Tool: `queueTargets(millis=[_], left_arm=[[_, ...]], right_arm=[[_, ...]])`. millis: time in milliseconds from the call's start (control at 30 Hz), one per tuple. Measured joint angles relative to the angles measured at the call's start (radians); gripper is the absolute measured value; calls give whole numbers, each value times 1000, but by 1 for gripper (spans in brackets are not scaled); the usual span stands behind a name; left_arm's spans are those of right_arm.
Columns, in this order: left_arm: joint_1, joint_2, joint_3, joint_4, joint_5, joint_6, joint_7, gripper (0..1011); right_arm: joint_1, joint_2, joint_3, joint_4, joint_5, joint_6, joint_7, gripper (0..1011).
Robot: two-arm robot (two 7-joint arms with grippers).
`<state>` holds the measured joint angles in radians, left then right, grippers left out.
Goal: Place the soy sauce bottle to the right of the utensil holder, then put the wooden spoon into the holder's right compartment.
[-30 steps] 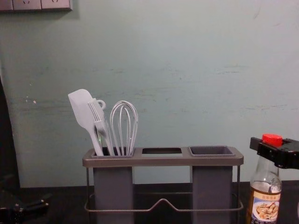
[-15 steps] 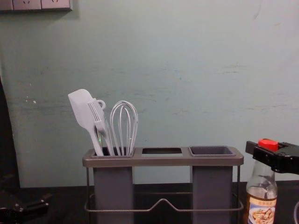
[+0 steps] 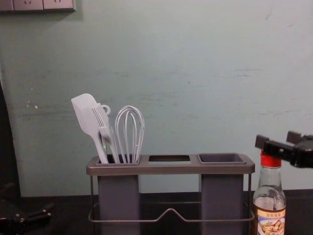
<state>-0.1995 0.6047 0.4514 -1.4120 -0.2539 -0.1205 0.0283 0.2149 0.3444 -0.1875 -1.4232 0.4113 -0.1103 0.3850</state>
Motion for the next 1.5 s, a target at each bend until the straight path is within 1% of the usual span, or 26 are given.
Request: queueTargets(millis=[67, 100, 167, 233, 300, 333, 433, 500, 533, 633, 667, 767, 833, 933, 1000, 1100, 1200, 1300, 1500], left_arm=[[0, 0, 0, 0, 0, 0, 0, 1000], [0, 0, 0, 0, 0, 0, 0, 1000], [0, 0, 0, 0, 0, 0, 0, 1000], [0, 0, 0, 0, 0, 0, 0, 1000], [0, 0, 0, 0, 0, 0, 0, 1000], [0, 0, 0, 0, 0, 0, 0, 1000], [0, 0, 0, 0, 0, 0, 0, 1000], [0, 0, 0, 0, 0, 0, 0, 1000], [0, 0, 0, 0, 0, 0, 0, 1000], [0, 0, 0, 0, 0, 0, 0, 1000], [0, 0, 0, 0, 0, 0, 0, 1000], [0, 0, 0, 0, 0, 0, 0, 1000], [0, 0, 0, 0, 0, 0, 0, 1000], [0, 0, 0, 0, 0, 0, 0, 1000], [0, 0, 0, 0, 0, 0, 0, 1000], [0, 0, 0, 0, 0, 0, 0, 1000], [0, 0, 0, 0, 0, 0, 0, 1000], [0, 0, 0, 0, 0, 0, 0, 1000], [0, 0, 0, 0, 0, 0, 0, 1000]], right_arm=[[-15, 6, 7, -30, 0, -3, -7, 942], [-28, 10, 12, -57, -1, -3, -14, 967], [-43, 15, 16, -81, -3, -2, -21, 998], [-69, 21, 20, -128, -9, 3, -33, 1000], [-90, 25, 23, -159, -15, 6, -42, 1000], [-110, 28, 24, -186, -21, 8, -48, 1000], [-153, 32, 26, -238, -31, 12, -59, 1000], [-175, 34, 26, -262, -35, 16, -62, 1000], [-196, 36, 23, -284, -39, 20, -63, 1000], [-230, 38, 14, -315, -43, 30, -62, 1000], [-230, 38, 14, -315, -43, 30, -62, 1000], [-256, 42, -12, -334, -66, 43, -62, 1000], [-262, 43, -25, -337, -79, 50, -62, 1000], [-267, 40, -59, -337, -107, 73, -63, 1000], [-267, 39, -65, -336, -112, 78, -63, 1000], [-263, 32, -102, -324, -136, 105, -62, 1000], [-258, 27, -122, -314, -147, 120, -61, 1000], [-249, 14, -152, -294, -165, 144, -60, 1000], [-236, 0, -191, -261, -185, 163, -49, 1000]])
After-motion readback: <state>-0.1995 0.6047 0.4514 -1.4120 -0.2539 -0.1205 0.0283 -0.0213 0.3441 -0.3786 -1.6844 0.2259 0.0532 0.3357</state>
